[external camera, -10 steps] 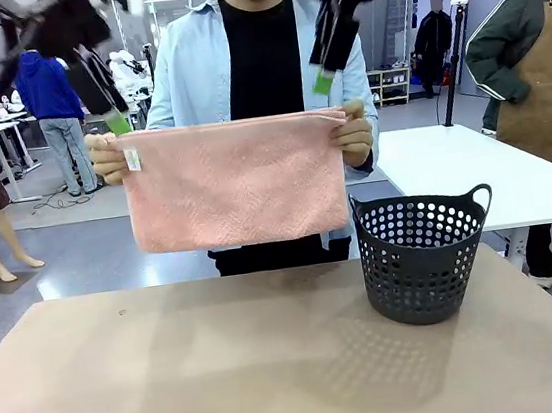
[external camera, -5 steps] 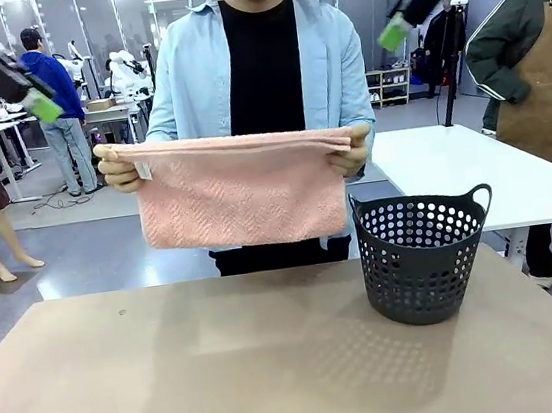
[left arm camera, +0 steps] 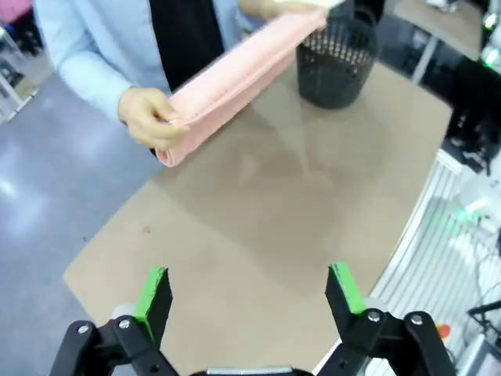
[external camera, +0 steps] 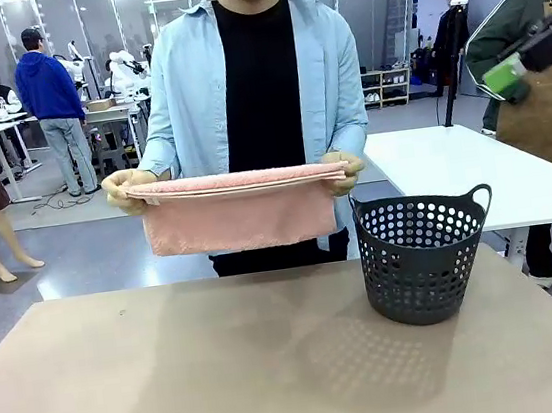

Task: Fold the towel.
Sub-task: Release the end of the 100 cm Hotel Towel you were holding.

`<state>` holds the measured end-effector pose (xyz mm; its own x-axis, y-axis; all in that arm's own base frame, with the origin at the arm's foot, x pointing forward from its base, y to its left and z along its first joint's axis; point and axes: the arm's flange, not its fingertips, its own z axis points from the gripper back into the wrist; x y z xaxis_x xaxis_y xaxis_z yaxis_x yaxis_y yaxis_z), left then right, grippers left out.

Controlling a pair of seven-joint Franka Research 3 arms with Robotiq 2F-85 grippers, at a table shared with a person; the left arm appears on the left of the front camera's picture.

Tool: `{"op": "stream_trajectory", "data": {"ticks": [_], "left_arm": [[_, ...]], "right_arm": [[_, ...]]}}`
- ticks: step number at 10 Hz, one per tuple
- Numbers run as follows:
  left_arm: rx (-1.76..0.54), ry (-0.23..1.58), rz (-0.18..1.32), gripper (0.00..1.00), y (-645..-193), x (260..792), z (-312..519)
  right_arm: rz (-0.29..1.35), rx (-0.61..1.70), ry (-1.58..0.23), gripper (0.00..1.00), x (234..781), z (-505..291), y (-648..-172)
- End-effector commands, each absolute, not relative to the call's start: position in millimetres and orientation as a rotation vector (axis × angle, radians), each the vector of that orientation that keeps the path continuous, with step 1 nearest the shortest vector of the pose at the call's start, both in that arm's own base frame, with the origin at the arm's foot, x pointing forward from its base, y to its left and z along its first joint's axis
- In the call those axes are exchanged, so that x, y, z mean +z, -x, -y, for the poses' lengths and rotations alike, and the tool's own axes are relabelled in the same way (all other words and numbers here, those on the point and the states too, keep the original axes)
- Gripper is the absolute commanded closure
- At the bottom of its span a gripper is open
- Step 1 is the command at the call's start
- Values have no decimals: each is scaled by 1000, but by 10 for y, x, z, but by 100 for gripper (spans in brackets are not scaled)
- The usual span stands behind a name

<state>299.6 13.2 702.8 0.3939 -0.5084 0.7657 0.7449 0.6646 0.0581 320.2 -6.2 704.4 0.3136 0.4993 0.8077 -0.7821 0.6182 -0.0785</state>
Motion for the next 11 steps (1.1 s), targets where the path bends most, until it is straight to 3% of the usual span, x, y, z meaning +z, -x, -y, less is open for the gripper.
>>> {"op": "stream_trajectory", "data": {"ticks": [1,3,11], "left_arm": [[-681,357,930,0,-2842,6886,-232],[-604,400,900,0,-2783,6683,-361],[-633,391,879,0,-2784,6702,-449]], "right_arm": [[956,761,-406,0,6823,171,-3055],[973,728,-403,0,6717,273,-2985],[952,764,-392,0,6725,340,-3018]]}}
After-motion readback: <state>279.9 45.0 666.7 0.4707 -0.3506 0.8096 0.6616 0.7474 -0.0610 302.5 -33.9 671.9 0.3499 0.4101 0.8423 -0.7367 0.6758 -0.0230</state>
